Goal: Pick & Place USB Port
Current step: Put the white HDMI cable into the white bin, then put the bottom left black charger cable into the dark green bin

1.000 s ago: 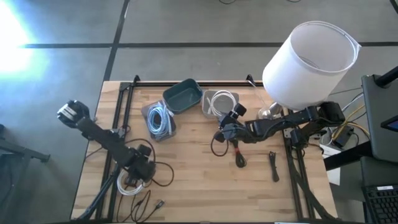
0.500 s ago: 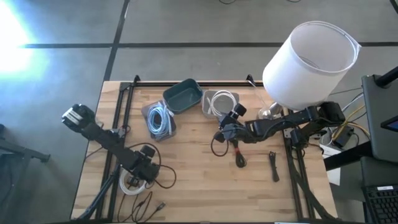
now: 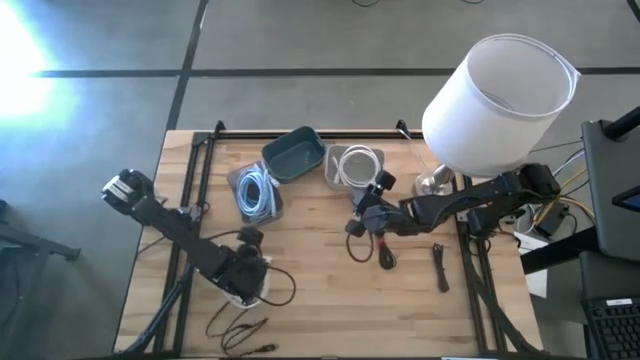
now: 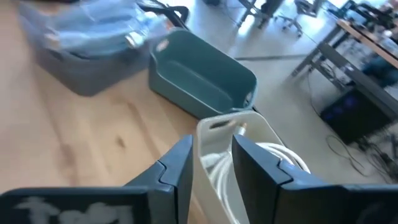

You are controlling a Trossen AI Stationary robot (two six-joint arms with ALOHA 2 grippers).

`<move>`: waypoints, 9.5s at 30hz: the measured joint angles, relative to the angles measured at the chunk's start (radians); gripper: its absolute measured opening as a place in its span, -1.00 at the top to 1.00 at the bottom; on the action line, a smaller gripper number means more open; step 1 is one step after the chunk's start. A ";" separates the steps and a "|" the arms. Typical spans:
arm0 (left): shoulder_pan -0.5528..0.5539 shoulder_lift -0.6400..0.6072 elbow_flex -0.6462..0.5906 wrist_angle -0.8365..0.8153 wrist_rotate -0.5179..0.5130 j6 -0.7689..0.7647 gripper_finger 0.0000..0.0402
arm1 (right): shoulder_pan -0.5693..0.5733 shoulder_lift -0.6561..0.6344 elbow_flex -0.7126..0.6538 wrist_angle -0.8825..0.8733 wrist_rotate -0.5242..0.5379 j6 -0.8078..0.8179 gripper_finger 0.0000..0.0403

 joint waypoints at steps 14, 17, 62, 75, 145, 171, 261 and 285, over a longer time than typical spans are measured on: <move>0.079 0.000 0.242 0.197 -0.486 0.129 0.63 | 0.217 -0.226 -0.003 -0.322 -0.053 0.239 0.55; 0.146 0.006 0.237 0.421 -0.515 0.188 0.63 | 0.255 -0.265 -0.005 -0.372 -0.072 0.274 0.57; 0.886 0.638 0.520 1.154 -0.388 0.384 0.30 | 0.328 -0.589 -0.291 -0.507 -0.179 0.539 0.55; 0.869 0.636 0.590 0.901 -0.377 0.369 0.12 | 0.328 -0.587 -0.290 -0.500 -0.179 0.542 0.61; 0.051 -0.065 -0.215 0.717 0.742 -1.152 0.19 | 0.328 -0.587 -0.282 -0.476 -0.198 0.504 0.53; -0.013 -0.064 -0.235 0.629 0.594 -1.089 0.33 | 0.328 -0.587 -0.280 -0.455 -0.201 0.411 0.52; 0.992 0.034 0.153 0.656 -0.200 0.259 0.79 | 0.328 -0.587 -0.302 -0.411 -0.200 0.412 0.55; 0.993 0.034 0.063 0.690 -0.072 0.294 0.68 | 0.328 -0.587 -0.303 -0.405 -0.200 0.408 0.53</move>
